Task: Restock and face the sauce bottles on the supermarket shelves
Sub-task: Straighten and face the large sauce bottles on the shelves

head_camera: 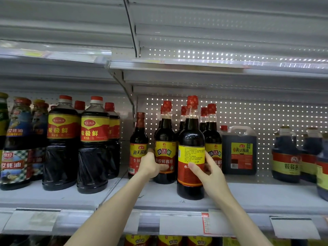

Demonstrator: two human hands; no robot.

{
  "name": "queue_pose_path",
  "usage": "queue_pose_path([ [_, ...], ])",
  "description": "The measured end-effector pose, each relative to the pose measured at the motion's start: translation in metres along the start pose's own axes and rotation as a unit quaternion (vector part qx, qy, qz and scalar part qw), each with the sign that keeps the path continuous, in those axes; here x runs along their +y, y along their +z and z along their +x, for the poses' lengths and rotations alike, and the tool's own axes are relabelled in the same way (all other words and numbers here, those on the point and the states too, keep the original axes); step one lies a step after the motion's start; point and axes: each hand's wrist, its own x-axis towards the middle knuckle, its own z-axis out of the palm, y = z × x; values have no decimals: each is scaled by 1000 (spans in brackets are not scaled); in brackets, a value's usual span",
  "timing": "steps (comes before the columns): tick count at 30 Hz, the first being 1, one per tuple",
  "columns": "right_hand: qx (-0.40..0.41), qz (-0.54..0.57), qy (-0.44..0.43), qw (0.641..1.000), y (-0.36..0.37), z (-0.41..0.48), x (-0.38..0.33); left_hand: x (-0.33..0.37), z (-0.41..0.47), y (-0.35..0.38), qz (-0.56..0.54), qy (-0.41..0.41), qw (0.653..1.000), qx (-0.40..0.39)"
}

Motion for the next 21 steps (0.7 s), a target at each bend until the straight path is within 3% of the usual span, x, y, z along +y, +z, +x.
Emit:
queue_pose_path([
  [15,1,-1,2,1000,0,-1,-3,-7,3,6,-5,14,1000,12],
  [21,3,-6,1,1000,0,-1,-2,-15,4,7,-26,13,999,-17],
])
